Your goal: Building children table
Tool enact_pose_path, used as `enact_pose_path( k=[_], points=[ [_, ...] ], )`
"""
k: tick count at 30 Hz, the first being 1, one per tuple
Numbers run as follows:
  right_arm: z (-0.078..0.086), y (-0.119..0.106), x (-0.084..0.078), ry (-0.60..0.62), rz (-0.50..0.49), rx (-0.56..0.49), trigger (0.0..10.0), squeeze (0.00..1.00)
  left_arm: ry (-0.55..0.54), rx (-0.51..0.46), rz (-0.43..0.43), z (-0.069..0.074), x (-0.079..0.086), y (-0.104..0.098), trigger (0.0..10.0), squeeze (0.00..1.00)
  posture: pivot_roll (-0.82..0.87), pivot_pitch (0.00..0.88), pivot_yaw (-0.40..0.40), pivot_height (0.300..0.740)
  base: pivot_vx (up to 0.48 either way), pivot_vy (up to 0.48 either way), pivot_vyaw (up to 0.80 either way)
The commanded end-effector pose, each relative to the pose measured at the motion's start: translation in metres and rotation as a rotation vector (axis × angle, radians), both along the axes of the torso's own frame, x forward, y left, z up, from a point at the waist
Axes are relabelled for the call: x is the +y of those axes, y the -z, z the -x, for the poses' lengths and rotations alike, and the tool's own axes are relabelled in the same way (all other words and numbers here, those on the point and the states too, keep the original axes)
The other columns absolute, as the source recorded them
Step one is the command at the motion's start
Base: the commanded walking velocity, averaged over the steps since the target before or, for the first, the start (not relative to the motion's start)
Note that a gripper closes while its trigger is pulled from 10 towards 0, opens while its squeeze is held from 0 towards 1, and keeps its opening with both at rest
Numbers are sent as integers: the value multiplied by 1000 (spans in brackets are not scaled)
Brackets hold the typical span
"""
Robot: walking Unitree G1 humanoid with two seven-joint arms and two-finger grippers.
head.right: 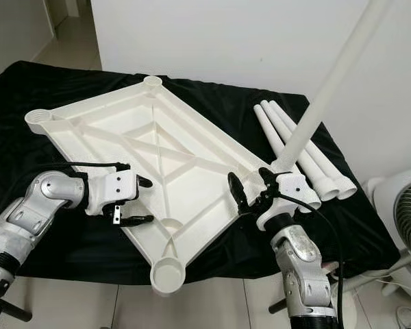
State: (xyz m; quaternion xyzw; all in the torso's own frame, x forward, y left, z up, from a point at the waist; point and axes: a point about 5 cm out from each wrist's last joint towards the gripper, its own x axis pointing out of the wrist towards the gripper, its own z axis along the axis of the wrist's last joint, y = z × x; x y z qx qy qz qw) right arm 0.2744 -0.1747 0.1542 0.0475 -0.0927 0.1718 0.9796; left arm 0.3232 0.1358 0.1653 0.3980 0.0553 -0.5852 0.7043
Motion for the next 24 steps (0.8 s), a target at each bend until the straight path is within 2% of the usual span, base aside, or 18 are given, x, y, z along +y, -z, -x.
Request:
enact_pose_path(
  k=[1, 4, 8, 9, 10, 11, 15, 16, 17, 19, 20, 21, 22, 23, 24],
  points=[
    [1, 3, -2, 2, 7, 8, 10000, 0, 71, 25, -45, 3, -5, 3, 10000, 0, 48, 50, -102, 740, 0, 0, 0],
    [4, 3, 1, -9, 5, 9, 10000, 0, 124, 25, -99, 0, -9, 3, 10000, 0, 45, 58, -96, 740, 0, 0, 0],
    [4, 3, 2, -8, 6, 8, 10000, 0, 153, 39, -120, -1, -10, 4, 10000, 0, 42, 67, -90, 740, 0, 0, 0],
    [4, 2, 1, -5, 6, 7, 10000, 0, 159, 44, -126, -1, -10, 5, 7608, 0, 42, 69, -87, 740, 0, 0, 0],
    [4, 2, 0, -4, 6, 7, 10000, 0, 162, 48, -130, -2, -9, 6, 7608, 0, 42, 69, -87, 740, 0, 0, 0],
    [4, 2, 0, -1, 6, 6, 10000, 0, 175, 72, -126, -1, -10, 6, 6039, 0, 39, 74, -83, 740, 0, 0, 0],
    [4, 1, -1, 1, 7, 6, 10000, 0, 189, 97, -113, 0, -11, 5, 6392, 0, 38, 75, -81, 740, 0, 0, 0],
    [4, 1, -1, 3, 8, 5, 10000, 0, 210, 113, -117, 1, -11, 6, 7294, 0, 38, 76, -81, 740, 0, 0, 0],
    [3, 1, -2, 4, 9, 5, 10000, 0, 225, 130, -124, 1, -11, 7, 3294, 0, 39, 78, -81, 740, 0, 0, 0],
    [3, 1, -2, 5, 10, 4, 10000, 0, 233, 138, -131, 1, -11, 7, 3294, 0, 39, 78, -81, 740, 0, 0, 0],
    [3, 1, -2, 4, 10, 5, 10000, 0, 250, 158, -149, 2, -10, 9, 4039, 0, 38, 79, -80, 740, 0, 0, 0],
    [3, 1, -2, 4, 10, 5, 10000, 0, 250, 158, -149, 2, -10, 9, 4039, 0, 38, 79, -80, 740, 0, 0, 0],
    [3, 1, -2, 3, 12, 5, 10000, 0, 261, 178, -166, 2, -8, 11, 4588, 0, 39, 82, -79, 740, 0, 0, 0],
    [3, 1, -2, 2, 12, 5, 10000, 0, 276, 199, -186, 3, -5, 11, 4392, 0, 40, 84, -78, 740, 0, 0, 0],
    [3, 1, -2, 1, 14, 6, 10000, 0, 280, 217, -196, 3, -3, 12, 3569, 0, 40, 86, -78, 740, 0, 0, 0]
  ],
)
